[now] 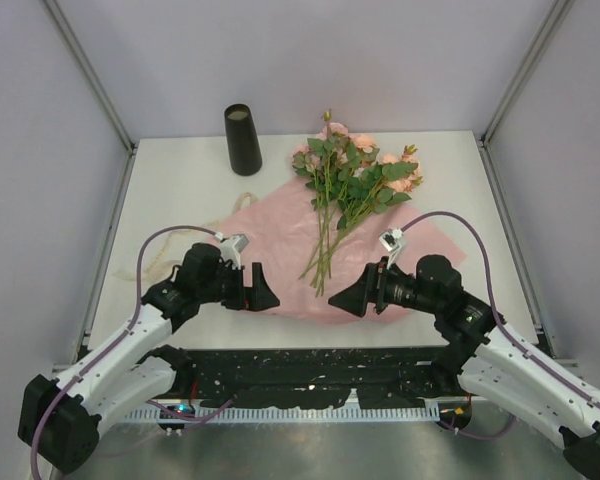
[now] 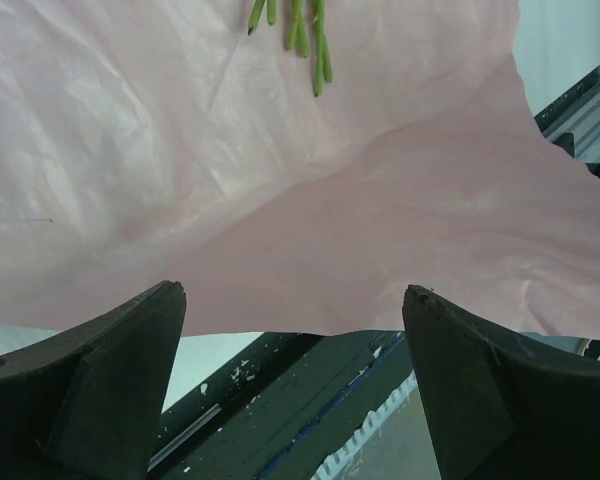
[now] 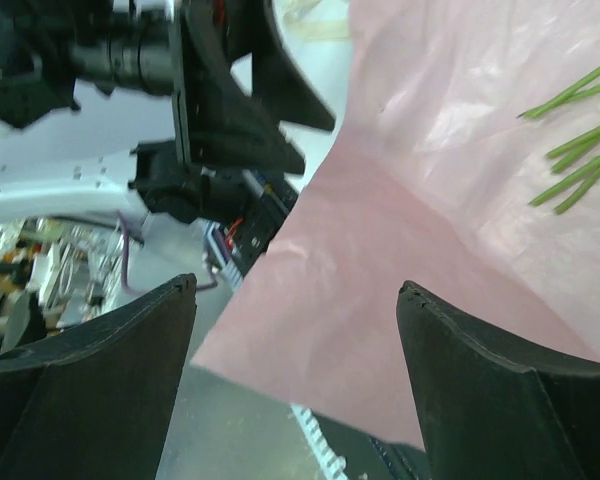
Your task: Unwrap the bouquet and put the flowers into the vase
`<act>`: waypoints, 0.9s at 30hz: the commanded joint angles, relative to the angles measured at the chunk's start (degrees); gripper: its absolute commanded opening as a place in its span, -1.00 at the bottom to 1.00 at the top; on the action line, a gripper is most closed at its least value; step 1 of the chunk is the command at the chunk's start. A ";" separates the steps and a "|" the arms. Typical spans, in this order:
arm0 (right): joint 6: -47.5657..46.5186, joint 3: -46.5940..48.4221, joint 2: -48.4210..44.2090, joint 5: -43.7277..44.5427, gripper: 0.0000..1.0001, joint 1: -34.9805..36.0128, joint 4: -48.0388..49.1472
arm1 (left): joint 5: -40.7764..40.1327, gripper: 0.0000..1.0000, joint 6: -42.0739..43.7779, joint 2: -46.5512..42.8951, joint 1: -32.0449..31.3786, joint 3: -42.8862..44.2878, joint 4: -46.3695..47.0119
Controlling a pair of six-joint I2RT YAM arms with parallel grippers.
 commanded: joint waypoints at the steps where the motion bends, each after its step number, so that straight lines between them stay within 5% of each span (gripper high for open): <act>1: 0.36 6.98 3.61 11.35 0.70 0.27 0.23 | -1.44 0.86 -4.04 -4.22 -0.87 -5.29 7.08; 8: 6.68 6.20 14.05 15.58 0.42 0.18 3.66 | -1.96 0.81 -8.00 -8.09 -2.54 -11.19 6.83; 16: 27.67 -6.35 20.32 25.06 0.37 0.18 11.57 | -11.10 0.84 -10.81 -7.22 -2.63 -13.84 1.38; 22: 31.47 -12.51 21.11 33.24 0.22 0.18 12.72 | -21.56 0.83 -11.00 -6.07 -3.16 -8.93 -7.74; 27: 28.93 -12.96 19.80 40.18 0.18 0.27 6.23 | -22.19 0.79 -5.65 -6.43 -3.16 -1.72 -7.33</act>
